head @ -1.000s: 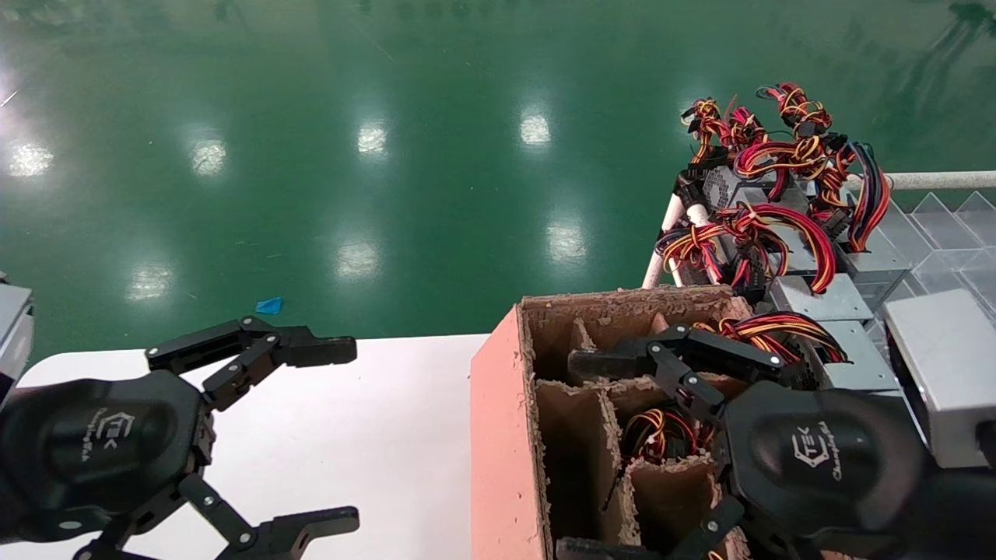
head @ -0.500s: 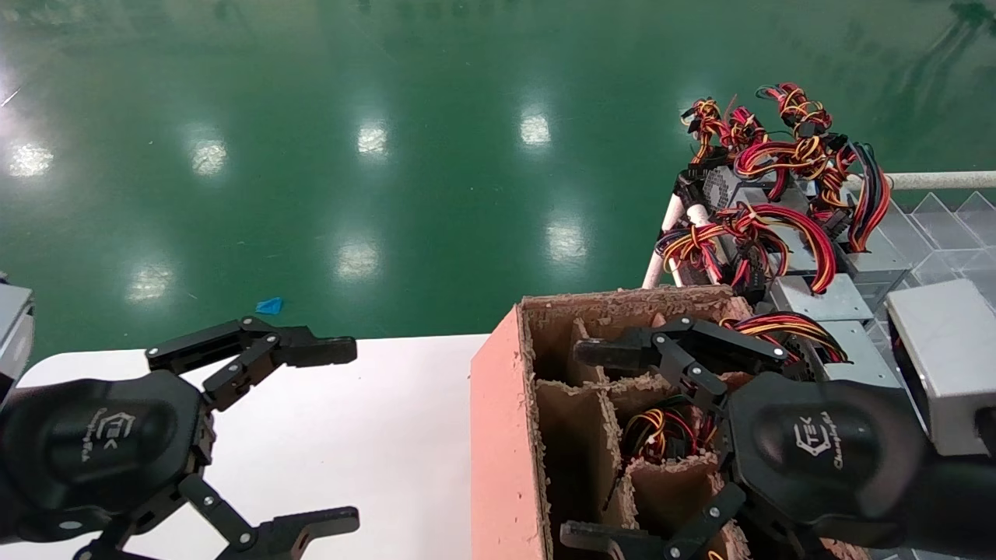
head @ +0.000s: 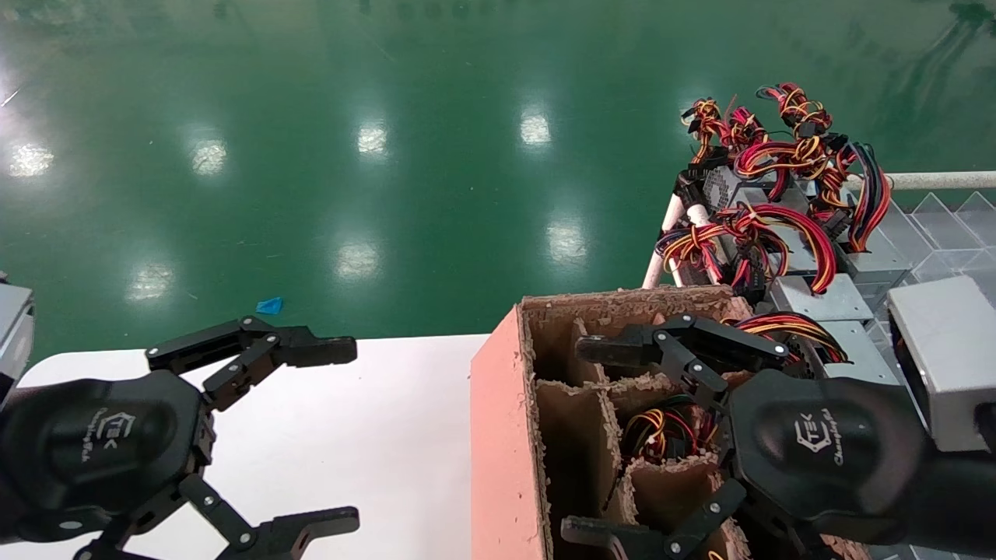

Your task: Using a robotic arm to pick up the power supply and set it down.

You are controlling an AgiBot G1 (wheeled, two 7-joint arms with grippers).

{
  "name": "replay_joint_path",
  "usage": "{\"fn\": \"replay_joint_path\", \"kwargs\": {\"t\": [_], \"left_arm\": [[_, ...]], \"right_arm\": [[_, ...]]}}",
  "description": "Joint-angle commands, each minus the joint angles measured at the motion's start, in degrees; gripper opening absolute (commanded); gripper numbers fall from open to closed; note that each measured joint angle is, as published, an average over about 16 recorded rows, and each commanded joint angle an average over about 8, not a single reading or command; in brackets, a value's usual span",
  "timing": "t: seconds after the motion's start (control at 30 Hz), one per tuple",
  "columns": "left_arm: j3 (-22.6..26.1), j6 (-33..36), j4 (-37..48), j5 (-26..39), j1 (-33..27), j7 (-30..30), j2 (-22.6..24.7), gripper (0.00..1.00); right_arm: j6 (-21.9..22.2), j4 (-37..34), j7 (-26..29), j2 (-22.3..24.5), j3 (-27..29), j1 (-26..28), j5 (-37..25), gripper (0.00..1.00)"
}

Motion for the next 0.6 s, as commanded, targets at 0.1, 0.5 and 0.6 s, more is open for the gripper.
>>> {"fn": "replay_joint_path", "kwargs": {"t": [0.1,0.5,0.6], "left_arm": [[0.0,0.0,0.0,0.0,0.0,0.0,0.0,1.00],[0.0,0.0,0.0,0.0,0.0,0.0,0.0,1.00],[0.0,0.0,0.0,0.0,0.0,0.0,0.0,1.00]], "right_arm": [[0.0,0.0,0.0,0.0,0.0,0.0,0.0,1.00],[0.0,-0.1,-0.1,0.0,0.0,0.1,0.0,1.00],[0.0,-0.1,-0.1,0.0,0.0,0.1,0.0,1.00]]}}
